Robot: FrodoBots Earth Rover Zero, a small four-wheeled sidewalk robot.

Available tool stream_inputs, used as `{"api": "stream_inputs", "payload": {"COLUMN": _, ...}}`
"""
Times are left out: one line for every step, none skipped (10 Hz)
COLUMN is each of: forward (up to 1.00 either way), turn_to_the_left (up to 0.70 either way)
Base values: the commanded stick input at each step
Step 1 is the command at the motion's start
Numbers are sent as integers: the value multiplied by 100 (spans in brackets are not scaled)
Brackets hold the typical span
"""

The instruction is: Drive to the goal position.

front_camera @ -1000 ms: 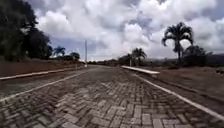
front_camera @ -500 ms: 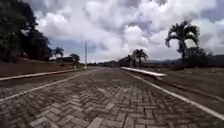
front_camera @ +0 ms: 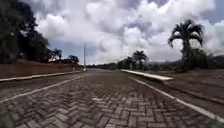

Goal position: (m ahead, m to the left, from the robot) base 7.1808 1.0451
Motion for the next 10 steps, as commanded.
{"api": "stream_inputs", "payload": {"forward": 100, "turn_to_the_left": 0}}
{"api": "stream_inputs", "payload": {"forward": 100, "turn_to_the_left": 0}}
{"api": "stream_inputs", "payload": {"forward": 100, "turn_to_the_left": 0}}
{"api": "stream_inputs", "payload": {"forward": 100, "turn_to_the_left": 0}}
{"api": "stream_inputs", "payload": {"forward": 100, "turn_to_the_left": 0}}
{"api": "stream_inputs", "payload": {"forward": 100, "turn_to_the_left": 0}}
{"api": "stream_inputs", "payload": {"forward": 100, "turn_to_the_left": 0}}
{"api": "stream_inputs", "payload": {"forward": 100, "turn_to_the_left": 0}}
{"api": "stream_inputs", "payload": {"forward": 100, "turn_to_the_left": 0}}
{"api": "stream_inputs", "payload": {"forward": 100, "turn_to_the_left": 0}}
